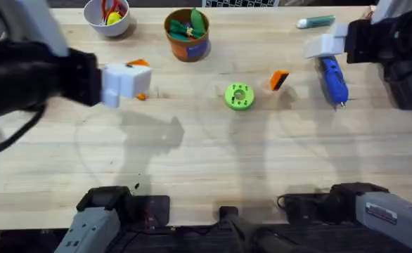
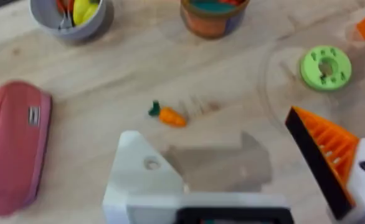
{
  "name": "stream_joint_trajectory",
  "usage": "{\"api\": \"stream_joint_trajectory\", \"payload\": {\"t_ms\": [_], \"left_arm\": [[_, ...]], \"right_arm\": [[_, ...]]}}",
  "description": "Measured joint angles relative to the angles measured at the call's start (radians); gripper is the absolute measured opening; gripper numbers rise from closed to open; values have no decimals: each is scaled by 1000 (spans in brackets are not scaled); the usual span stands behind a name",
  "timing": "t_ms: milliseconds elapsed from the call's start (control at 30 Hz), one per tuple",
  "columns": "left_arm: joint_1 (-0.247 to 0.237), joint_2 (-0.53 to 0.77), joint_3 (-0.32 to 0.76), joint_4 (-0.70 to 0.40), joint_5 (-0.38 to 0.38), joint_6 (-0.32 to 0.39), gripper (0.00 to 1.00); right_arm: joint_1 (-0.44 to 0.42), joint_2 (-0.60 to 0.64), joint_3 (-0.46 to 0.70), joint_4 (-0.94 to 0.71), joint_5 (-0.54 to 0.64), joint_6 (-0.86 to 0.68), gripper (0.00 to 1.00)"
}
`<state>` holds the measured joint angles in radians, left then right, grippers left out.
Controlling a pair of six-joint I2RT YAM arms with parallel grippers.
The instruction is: Pick up the gripper from the table and insert it into the empty holder that is missing its gripper. Then pick up a screw, insert it into the mounting hole, and use the screwdriver to tighten it. Finally, clean up the table by picking up the vegetable and placing it into the bucket.
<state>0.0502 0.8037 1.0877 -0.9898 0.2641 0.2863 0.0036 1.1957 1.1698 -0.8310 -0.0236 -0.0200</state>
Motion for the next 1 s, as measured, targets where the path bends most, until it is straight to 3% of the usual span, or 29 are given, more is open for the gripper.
{"api": "stream_joint_trajectory", "payload": {"t_ms": [200, 433, 533, 700, 1000], "left_arm": [[-5, -112, -294, 365, 104, 15, 985], [-20, -349, -593, 704, 302, 21, 985], [-20, -440, -706, 870, 352, -20, 985], [-20, -563, -859, 1064, 357, -149, 985], [-20, -720, -1013, 1225, 275, -346, 985]], "right_arm": [[0, 0, 0, 0, 0, 0, 994], [0, 0, 0, 0, 0, 0, 994], [0, 0, 0, 0, 0, 0, 994], [0, 0, 0, 0, 0, 0, 994], [0, 0, 0, 0, 0, 0, 994]]}}
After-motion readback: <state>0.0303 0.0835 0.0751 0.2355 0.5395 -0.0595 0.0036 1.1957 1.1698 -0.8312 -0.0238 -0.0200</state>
